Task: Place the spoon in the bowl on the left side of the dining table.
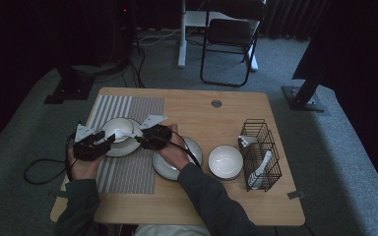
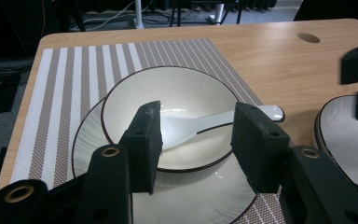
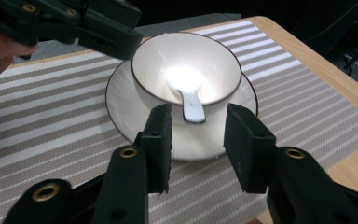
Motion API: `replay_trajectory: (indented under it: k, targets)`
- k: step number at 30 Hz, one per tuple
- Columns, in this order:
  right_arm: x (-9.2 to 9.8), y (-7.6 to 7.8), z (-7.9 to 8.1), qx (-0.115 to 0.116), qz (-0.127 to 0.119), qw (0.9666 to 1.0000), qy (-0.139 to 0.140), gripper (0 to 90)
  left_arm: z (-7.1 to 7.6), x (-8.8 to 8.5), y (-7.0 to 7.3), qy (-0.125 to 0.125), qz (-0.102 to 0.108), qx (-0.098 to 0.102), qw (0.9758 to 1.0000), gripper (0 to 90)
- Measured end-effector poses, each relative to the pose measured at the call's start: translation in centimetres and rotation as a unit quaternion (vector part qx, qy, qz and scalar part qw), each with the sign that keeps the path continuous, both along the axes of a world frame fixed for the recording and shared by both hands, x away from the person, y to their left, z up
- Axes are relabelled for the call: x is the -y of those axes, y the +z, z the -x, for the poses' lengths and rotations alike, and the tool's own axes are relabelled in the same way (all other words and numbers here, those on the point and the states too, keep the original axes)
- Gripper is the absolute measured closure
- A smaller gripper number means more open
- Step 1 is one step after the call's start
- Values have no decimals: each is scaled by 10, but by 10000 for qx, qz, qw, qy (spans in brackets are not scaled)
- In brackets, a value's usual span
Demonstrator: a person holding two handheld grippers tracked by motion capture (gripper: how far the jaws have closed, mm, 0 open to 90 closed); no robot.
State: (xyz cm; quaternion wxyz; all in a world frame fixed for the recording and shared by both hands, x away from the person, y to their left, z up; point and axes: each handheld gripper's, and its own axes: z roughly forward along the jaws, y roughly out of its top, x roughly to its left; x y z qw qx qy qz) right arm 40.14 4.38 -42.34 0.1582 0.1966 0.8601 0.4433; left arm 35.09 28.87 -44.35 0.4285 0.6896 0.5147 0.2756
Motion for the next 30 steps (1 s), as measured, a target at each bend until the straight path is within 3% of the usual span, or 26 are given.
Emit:
replay_trajectory:
  k: [5,17,30]
  targets:
    - [18,2,7,-247,-90,9996,-142,562,-1,2,-1,-33,2,-27,10000,535]
    - [53,-4,23,-545,-106,9980,-315,504,-2,5,-2,-79,-21,-57,10000,535]
    - [74,-12,38,-605,-126,9972,-429,486,-3,9,-3,-146,-12,-87,9999,535]
